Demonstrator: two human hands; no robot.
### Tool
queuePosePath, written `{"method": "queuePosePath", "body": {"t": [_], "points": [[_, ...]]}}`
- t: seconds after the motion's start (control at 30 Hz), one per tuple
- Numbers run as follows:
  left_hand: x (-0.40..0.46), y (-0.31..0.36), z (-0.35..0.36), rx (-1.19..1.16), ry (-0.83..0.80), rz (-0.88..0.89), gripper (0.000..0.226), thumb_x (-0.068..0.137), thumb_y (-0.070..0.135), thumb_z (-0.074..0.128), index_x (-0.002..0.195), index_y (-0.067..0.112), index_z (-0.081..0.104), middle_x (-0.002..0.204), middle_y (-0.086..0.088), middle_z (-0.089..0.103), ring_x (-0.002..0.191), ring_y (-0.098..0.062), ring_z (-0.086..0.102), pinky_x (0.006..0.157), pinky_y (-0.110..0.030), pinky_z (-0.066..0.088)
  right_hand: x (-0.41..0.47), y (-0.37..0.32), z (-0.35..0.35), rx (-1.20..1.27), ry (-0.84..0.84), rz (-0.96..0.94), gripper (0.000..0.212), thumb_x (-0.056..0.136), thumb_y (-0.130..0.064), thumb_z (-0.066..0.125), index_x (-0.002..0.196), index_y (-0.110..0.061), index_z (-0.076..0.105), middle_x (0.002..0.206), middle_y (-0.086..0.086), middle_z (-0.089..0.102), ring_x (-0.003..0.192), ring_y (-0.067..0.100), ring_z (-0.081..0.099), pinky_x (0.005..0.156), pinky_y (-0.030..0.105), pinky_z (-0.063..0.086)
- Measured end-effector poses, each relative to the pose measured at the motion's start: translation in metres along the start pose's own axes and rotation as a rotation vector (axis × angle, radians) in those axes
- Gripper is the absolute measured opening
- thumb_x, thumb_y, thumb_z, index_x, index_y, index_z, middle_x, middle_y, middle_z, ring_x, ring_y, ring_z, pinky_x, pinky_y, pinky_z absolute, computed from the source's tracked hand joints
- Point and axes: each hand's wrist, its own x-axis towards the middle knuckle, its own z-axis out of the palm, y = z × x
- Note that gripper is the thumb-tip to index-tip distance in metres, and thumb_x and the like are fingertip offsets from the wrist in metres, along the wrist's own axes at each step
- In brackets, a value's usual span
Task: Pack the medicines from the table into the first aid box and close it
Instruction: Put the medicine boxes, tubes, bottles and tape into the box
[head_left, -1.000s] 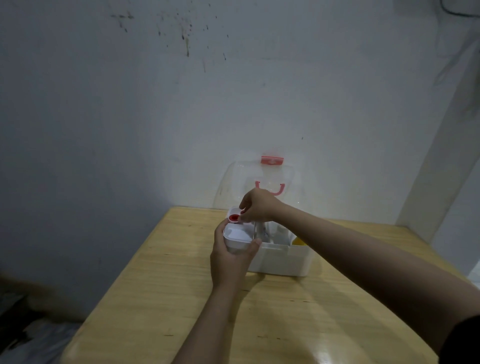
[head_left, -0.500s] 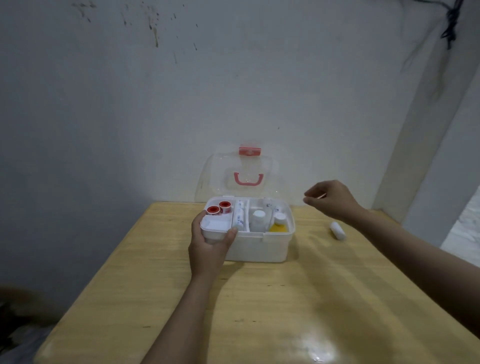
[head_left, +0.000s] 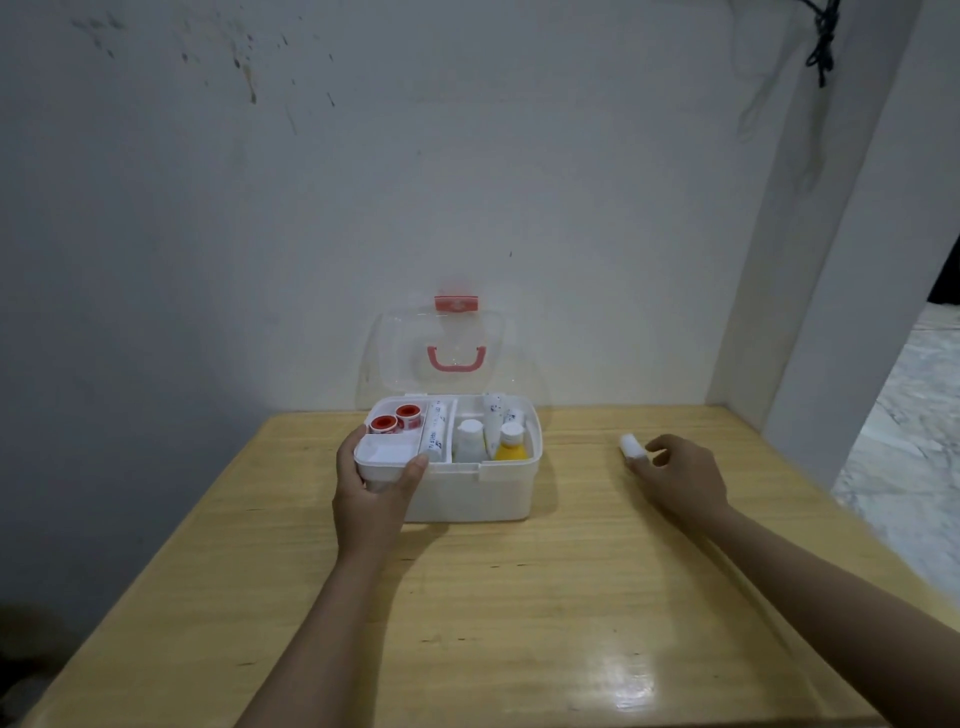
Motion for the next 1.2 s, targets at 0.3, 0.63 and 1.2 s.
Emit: {"method": "queuePosePath", "body": {"t": [0.3, 0.63, 1.2], "points": [[0.000, 0.000, 0.001, -0.012, 0.000, 0.003, 0.070, 0.070, 0.034, 0.079, 0.128, 0.040, 0.041, 0.121, 0.009, 0.053, 0.108, -0.017, 0.056, 0.072, -0.025, 0.052, 0.005, -0.015, 0.009, 0.135, 0.133, 0.028, 0.020, 0.080, -0.027, 0.063, 0.092, -0.012, 0.071, 0.092, 0.006, 0.072, 0.077, 0.017, 0.057, 0.067, 0.027, 0.040], [-0.001, 0.001, 0.000, -0.057, -0.011, -0.012, 0.072, 0.067, 0.037, 0.080, 0.127, 0.044, 0.040, 0.119, 0.012, 0.054, 0.107, -0.013, 0.057, 0.076, -0.028, 0.055, -0.040, -0.152, -0.016, 0.446, 0.012, -0.431, 0.019, 0.075, -0.028, 0.075, 0.090, -0.018, 0.075, 0.079, -0.010, 0.071, 0.074, 0.002, 0.065, 0.064, 0.007, 0.044], [-0.001, 0.001, -0.004, -0.109, -0.052, 0.009, 0.075, 0.066, 0.032, 0.082, 0.131, 0.033, 0.044, 0.119, 0.011, 0.055, 0.103, -0.007, 0.057, 0.066, -0.013, 0.051, -0.042, -0.256, 0.043, 0.122, -0.514, -0.592, 0.020, 0.079, -0.021, 0.072, 0.094, -0.009, 0.075, 0.084, 0.001, 0.074, 0.068, 0.006, 0.062, 0.061, 0.016, 0.046]]}}
